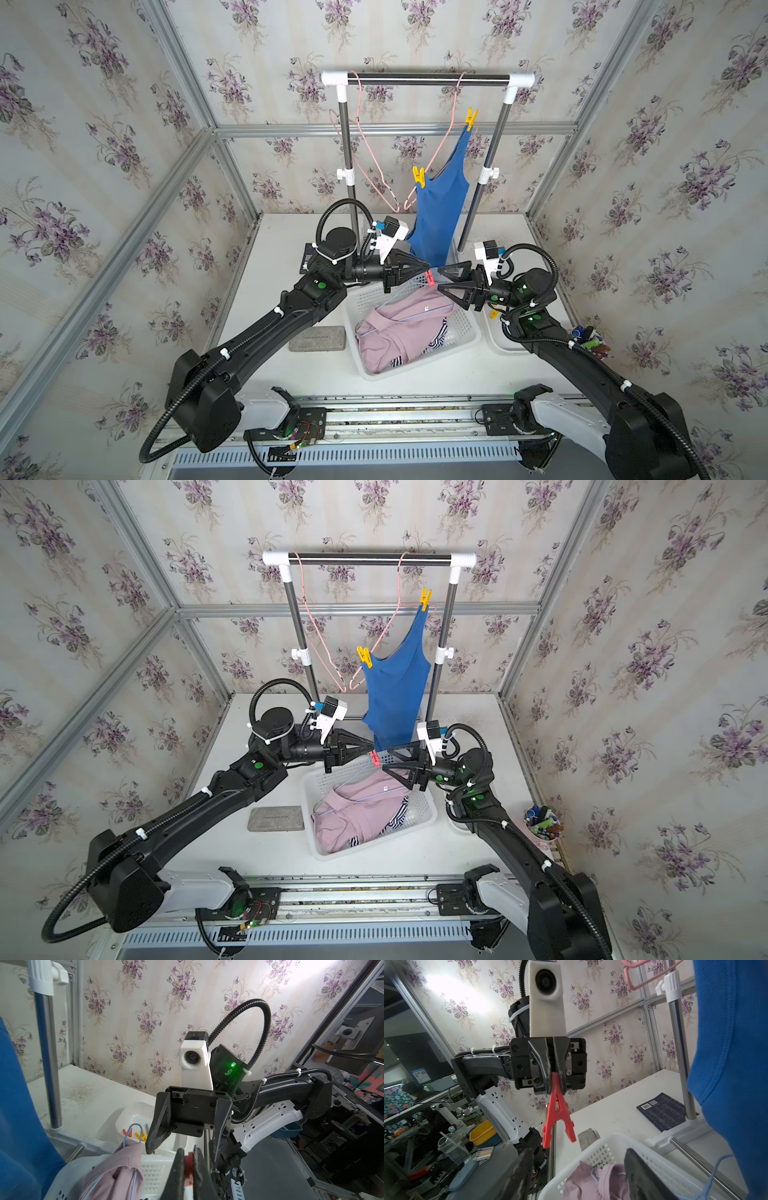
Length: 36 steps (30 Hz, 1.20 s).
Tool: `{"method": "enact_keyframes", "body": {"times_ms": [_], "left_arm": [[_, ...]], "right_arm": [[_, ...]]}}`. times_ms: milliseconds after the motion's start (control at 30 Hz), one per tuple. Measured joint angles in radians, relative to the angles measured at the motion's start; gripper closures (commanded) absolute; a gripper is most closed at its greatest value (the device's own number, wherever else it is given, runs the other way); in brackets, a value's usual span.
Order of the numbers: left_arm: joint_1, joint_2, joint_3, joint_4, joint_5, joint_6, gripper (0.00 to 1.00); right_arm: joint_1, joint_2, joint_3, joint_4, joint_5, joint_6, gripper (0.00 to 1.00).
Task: Remove the clothespins securing tank tops to the hanger
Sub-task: Place the clothespin in the storage box.
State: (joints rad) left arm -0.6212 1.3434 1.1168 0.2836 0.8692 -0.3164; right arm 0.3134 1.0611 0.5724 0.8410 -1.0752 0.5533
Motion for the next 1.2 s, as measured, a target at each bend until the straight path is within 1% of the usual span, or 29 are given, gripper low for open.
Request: {"method": "enact_keyframes", "body": {"times_ms": [167, 467, 633, 733, 800, 833, 933, 967, 1100, 1133, 1200], "left_arm": [[-0.022, 0.026, 0.023, 0.001, 0.023, 0.000, 0.92], [-0.036, 0.065, 0.040, 0.048, 0.049, -0.008, 0.87], [-0.042, 0.068, 0.047, 0.069, 0.051, -0.026, 0.84], [-0.043, 0.068, 0.047, 0.074, 0.044, -0.027, 0.83], [-0.046, 0.068, 0.047, 0.075, 0.040, -0.026, 0.80], [-0.047, 0.068, 0.047, 0.076, 0.037, -0.026, 0.74], [-0.050, 0.068, 0.045, 0.077, 0.033, -0.033, 0.48], [-0.053, 0.068, 0.043, 0.079, 0.038, -0.034, 0.40], [-0.057, 0.055, 0.028, 0.080, 0.044, -0.036, 0.17], [-0.056, 0.046, 0.021, 0.077, 0.035, -0.035, 0.01], [-0.054, 0.019, 0.005, 0.066, 0.007, -0.027, 0.01]], "right_arm": [[0.002, 0.017, 0.016, 0.063, -0.034, 0.053, 0.38], [0.011, 0.029, 0.030, 0.106, -0.048, 0.099, 0.57], [0.014, 0.028, 0.029, 0.111, -0.046, 0.102, 0.69], [0.014, 0.028, 0.029, 0.115, -0.047, 0.102, 0.79], [0.014, 0.028, 0.029, 0.118, -0.048, 0.103, 0.87], [0.014, 0.028, 0.029, 0.119, -0.048, 0.106, 0.90], [0.014, 0.024, 0.022, 0.127, -0.042, 0.105, 1.00], [0.014, 0.022, 0.020, 0.126, -0.034, 0.106, 1.00], [0.014, 0.006, 0.006, 0.115, -0.008, 0.108, 1.00], [0.014, -0.003, 0.001, 0.103, 0.002, 0.104, 1.00], [0.014, -0.022, -0.004, 0.065, 0.022, 0.092, 1.00]]}}
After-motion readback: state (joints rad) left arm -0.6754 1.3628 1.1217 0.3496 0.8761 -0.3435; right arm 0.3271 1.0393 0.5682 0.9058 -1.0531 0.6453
